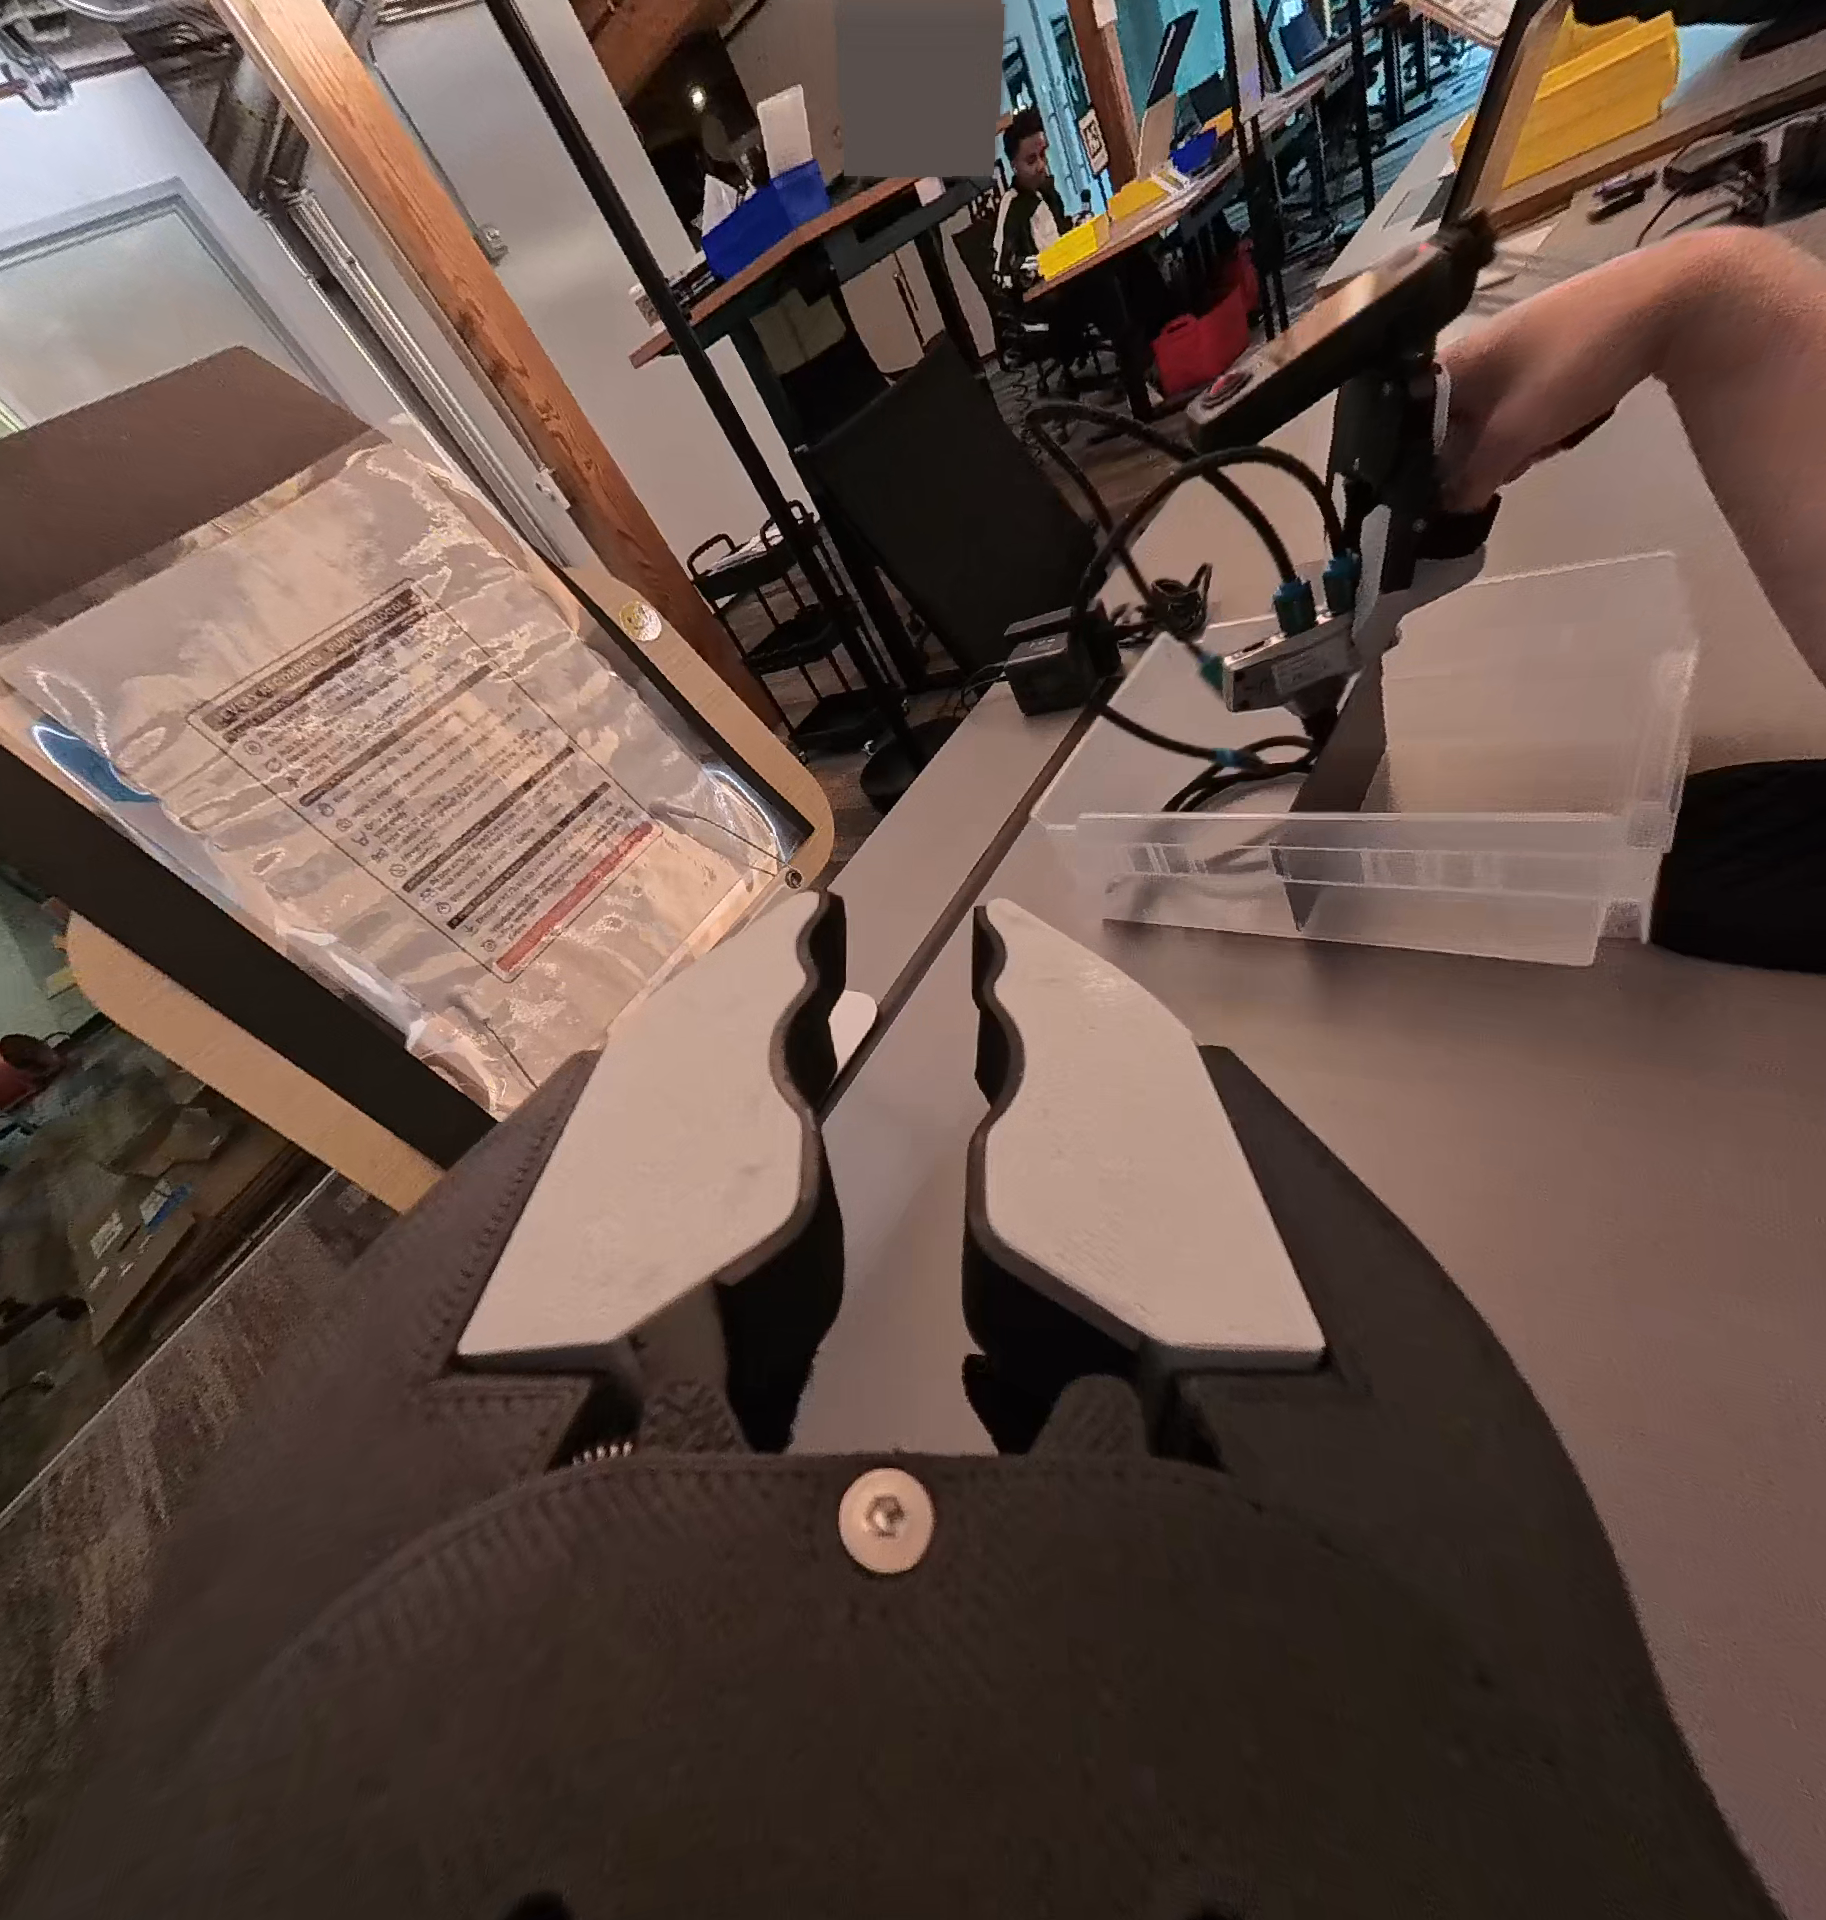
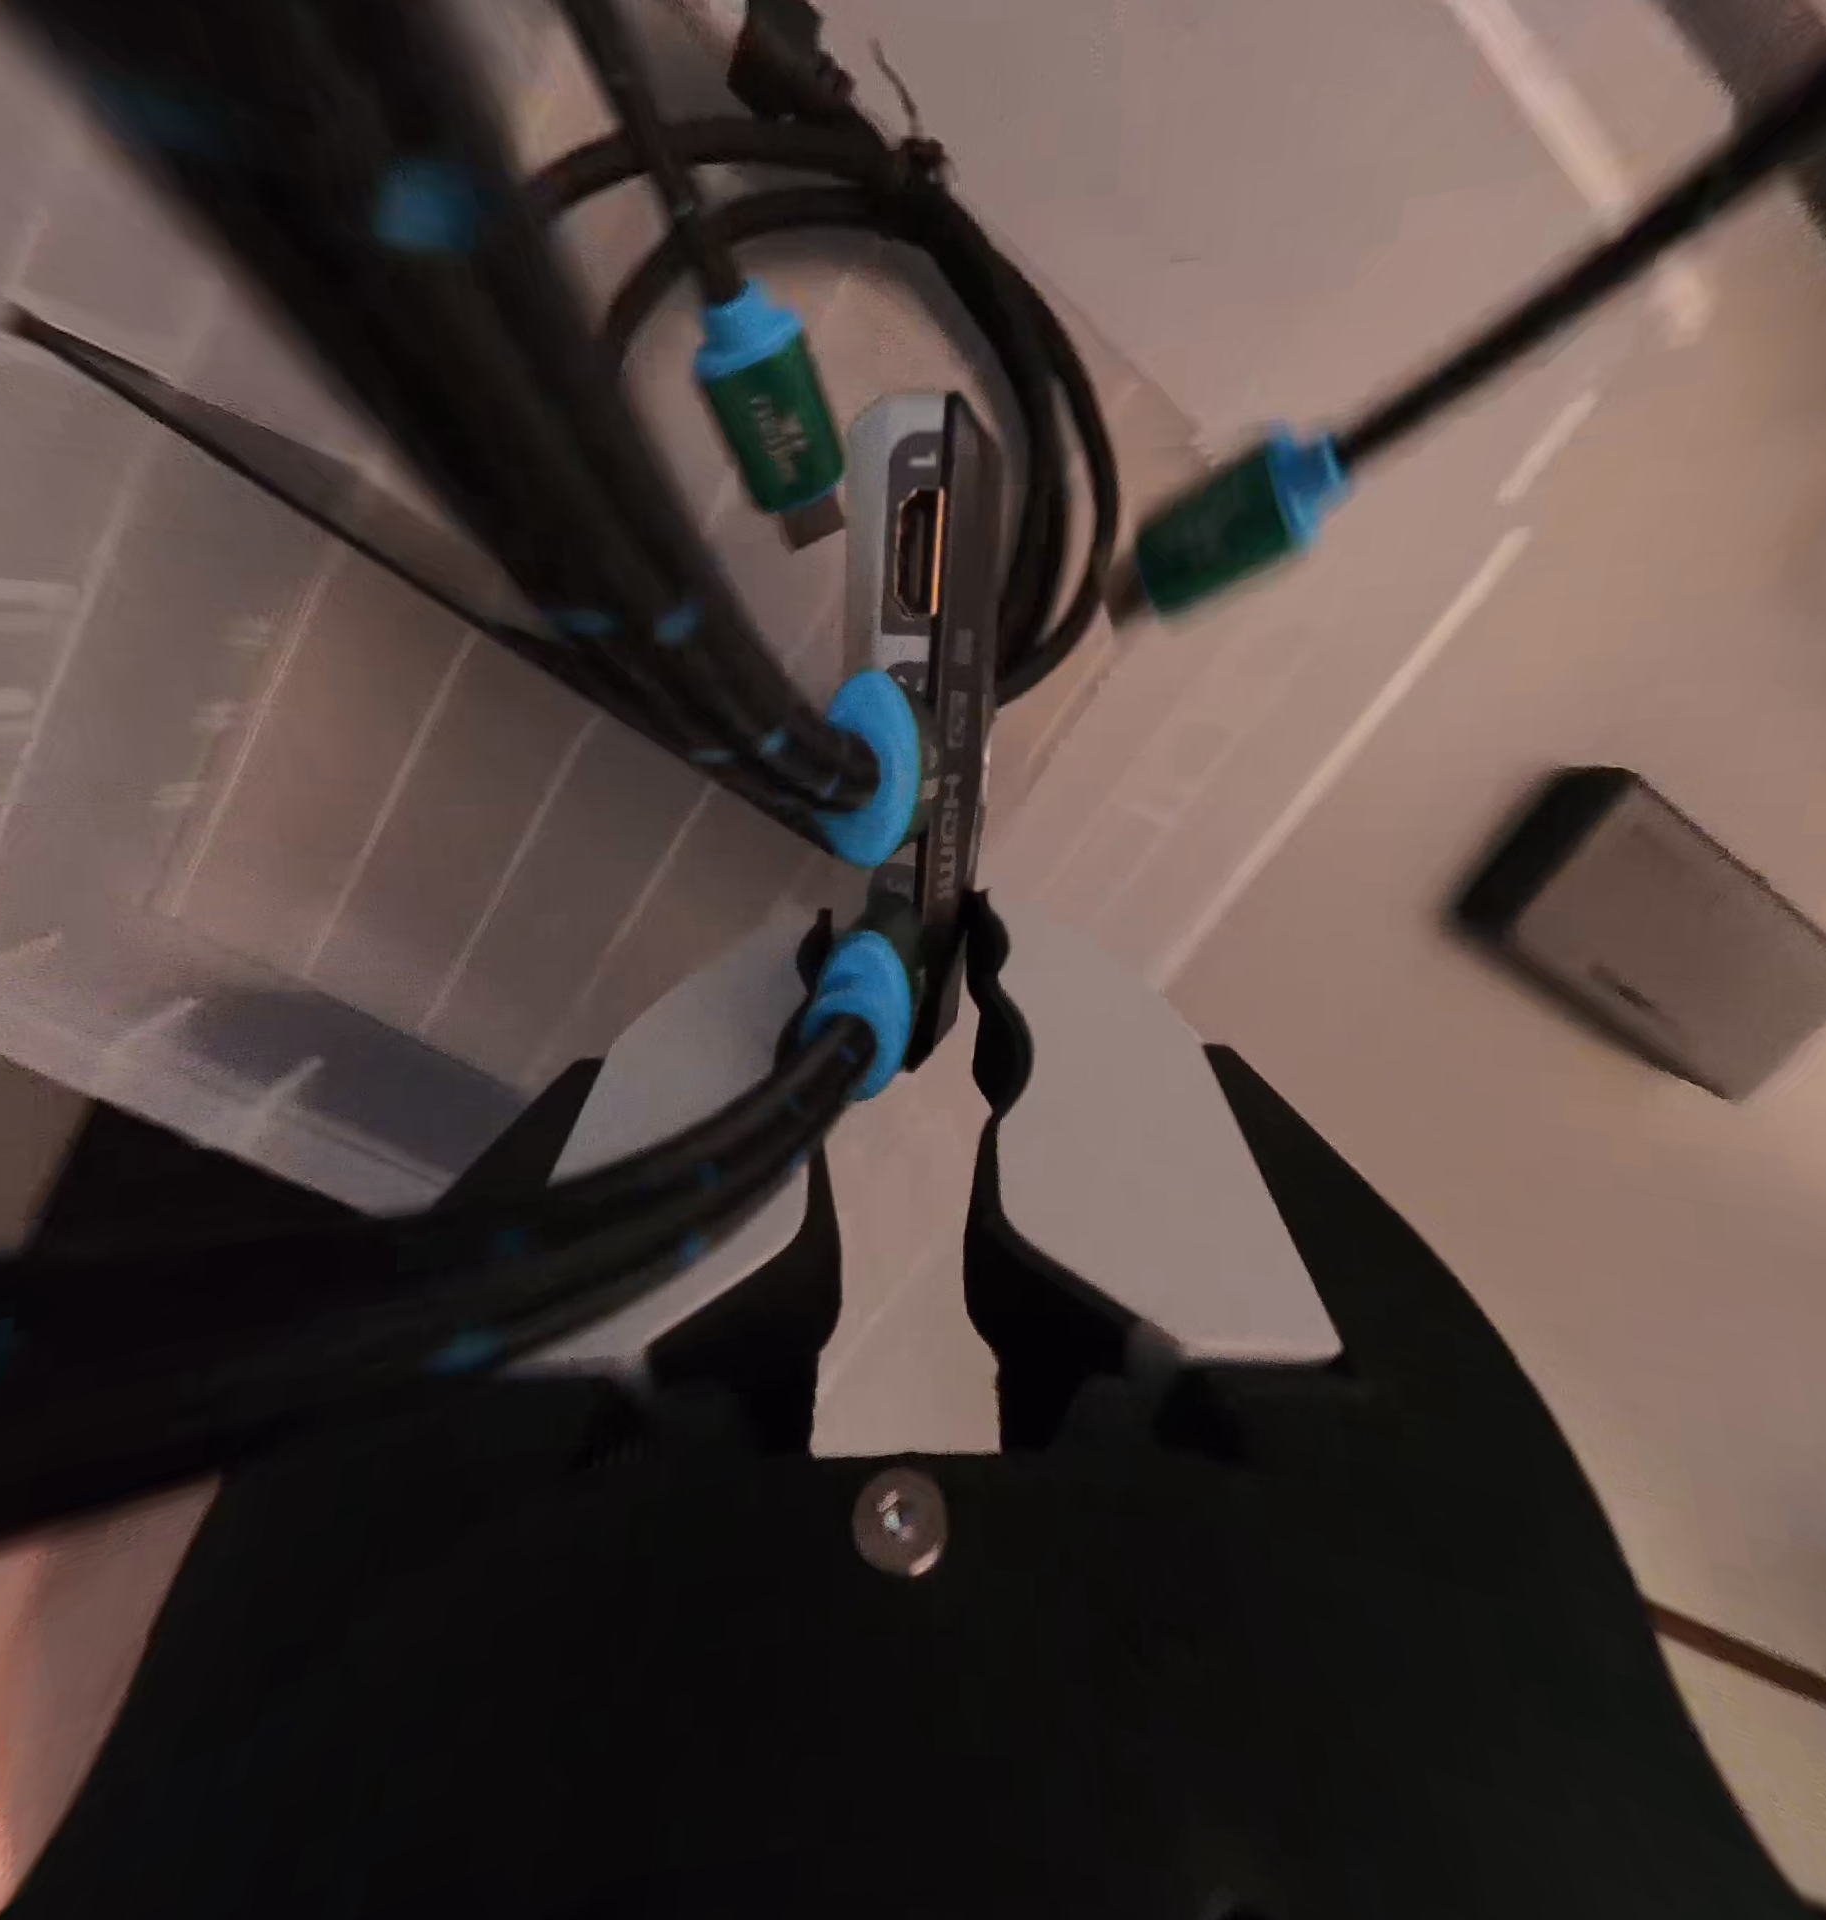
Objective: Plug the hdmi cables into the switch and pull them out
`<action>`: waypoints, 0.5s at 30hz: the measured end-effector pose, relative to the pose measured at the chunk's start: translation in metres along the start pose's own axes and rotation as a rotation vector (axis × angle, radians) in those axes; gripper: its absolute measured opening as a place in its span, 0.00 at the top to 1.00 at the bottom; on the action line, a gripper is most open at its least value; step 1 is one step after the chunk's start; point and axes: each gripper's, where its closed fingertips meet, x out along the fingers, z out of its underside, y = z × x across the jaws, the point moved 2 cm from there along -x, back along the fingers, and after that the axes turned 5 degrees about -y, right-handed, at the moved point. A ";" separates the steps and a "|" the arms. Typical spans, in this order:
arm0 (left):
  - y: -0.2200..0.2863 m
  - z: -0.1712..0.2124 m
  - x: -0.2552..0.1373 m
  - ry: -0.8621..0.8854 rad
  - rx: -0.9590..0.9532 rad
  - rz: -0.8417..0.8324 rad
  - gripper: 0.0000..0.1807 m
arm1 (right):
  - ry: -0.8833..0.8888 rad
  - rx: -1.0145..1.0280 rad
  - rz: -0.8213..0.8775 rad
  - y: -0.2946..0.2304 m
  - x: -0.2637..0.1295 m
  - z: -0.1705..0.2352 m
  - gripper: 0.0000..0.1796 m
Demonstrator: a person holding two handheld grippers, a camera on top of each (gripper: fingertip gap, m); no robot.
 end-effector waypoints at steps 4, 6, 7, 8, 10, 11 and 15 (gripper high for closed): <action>0.000 0.002 0.002 -0.007 -0.002 0.004 0.88 | 0.028 -0.065 0.160 0.021 -0.002 -0.012 0.88; 0.000 0.003 0.003 -0.012 -0.003 0.004 0.88 | 0.078 -0.148 0.231 0.027 0.001 -0.022 0.88; 0.001 0.003 0.003 -0.015 -0.001 0.005 0.88 | 0.094 -0.177 0.228 0.025 0.004 -0.026 0.88; 0.001 0.003 0.004 -0.016 0.002 0.005 0.88 | 0.097 -0.197 0.199 0.020 0.008 -0.027 0.87; 0.002 0.003 0.004 -0.019 0.006 0.006 0.88 | 0.078 -0.245 0.163 0.010 0.013 -0.028 0.83; 0.002 0.003 0.004 -0.019 0.007 0.008 0.88 | 0.073 -0.277 0.178 0.007 0.013 -0.029 0.80; 0.004 0.004 0.006 -0.023 0.009 0.016 0.88 | 0.114 -0.361 0.222 -0.006 0.005 -0.044 0.79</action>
